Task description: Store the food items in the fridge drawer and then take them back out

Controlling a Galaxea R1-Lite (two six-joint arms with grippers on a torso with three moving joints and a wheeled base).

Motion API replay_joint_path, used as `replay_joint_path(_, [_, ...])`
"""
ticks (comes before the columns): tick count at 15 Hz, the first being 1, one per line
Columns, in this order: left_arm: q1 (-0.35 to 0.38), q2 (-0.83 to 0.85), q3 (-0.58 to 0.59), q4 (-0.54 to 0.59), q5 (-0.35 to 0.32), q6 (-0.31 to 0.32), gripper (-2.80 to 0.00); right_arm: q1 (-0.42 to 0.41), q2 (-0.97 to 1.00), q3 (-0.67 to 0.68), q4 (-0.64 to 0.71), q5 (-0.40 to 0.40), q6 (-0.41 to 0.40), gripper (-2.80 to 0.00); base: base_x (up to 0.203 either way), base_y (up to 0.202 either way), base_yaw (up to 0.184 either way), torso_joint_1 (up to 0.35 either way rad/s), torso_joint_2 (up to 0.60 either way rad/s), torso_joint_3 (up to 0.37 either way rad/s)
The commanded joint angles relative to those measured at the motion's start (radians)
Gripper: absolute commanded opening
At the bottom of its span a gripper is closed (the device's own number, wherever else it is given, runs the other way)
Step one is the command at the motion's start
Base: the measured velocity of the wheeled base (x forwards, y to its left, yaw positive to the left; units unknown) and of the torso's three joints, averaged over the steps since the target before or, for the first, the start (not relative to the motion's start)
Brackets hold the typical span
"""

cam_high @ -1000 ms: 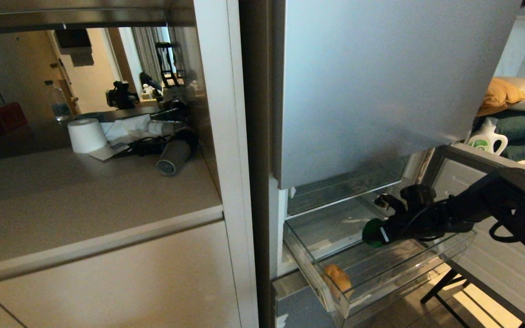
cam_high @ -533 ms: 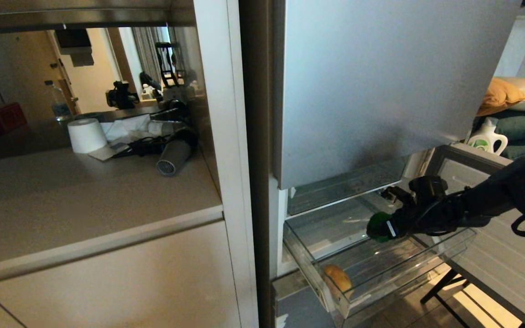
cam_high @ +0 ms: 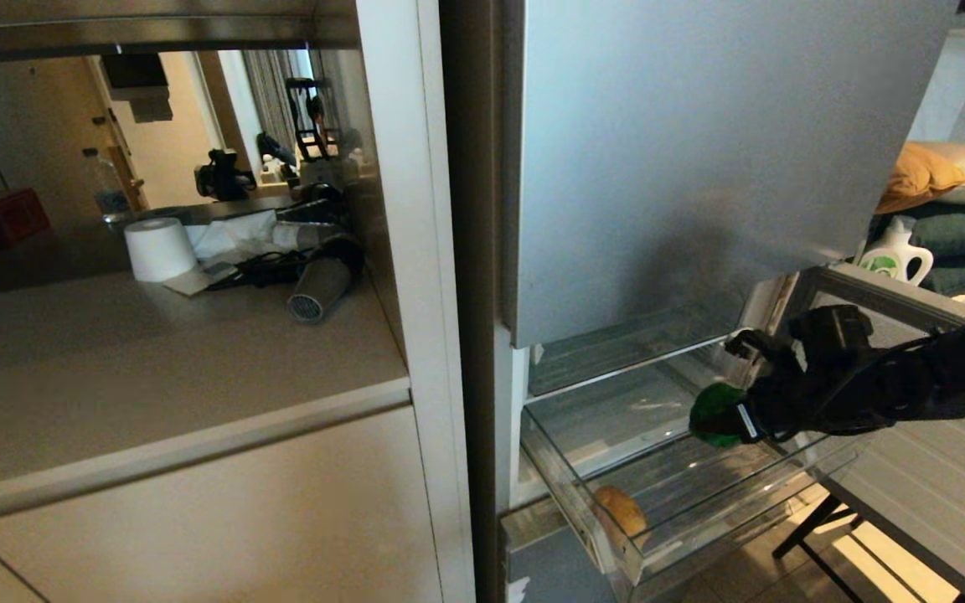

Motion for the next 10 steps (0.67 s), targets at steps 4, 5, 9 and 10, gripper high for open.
replay_joint_path(4, [0.0,0.001,0.011,0.0,0.0,0.0,-2.8,0.013,-0.235,0.19,-0.001,0.003,0.001,-2.8,0.0,0.0,0.0,0.0,0.0,0.0])
replay_joint_path(5, [0.0,0.001,0.011,0.0,0.0,0.0,-2.8,0.017,-0.277,0.238,-0.001,0.003,0.001,-2.8,0.0,0.0,0.0,0.0,0.0,0.0])
replay_joint_path(9, [0.0,0.001,0.011,0.0,0.0,0.0,-2.8,0.019,-0.462,0.412,-0.001,0.005,0.01,-2.8,0.0,0.0,0.0,0.0,0.0,0.0])
replay_joint_path(10, [0.0,0.001,0.011,0.0,0.0,0.0,-2.8,0.018,-0.529,0.468,0.0,0.007,0.019,-2.8,0.0,0.0,0.0,0.0,0.0,0.0])
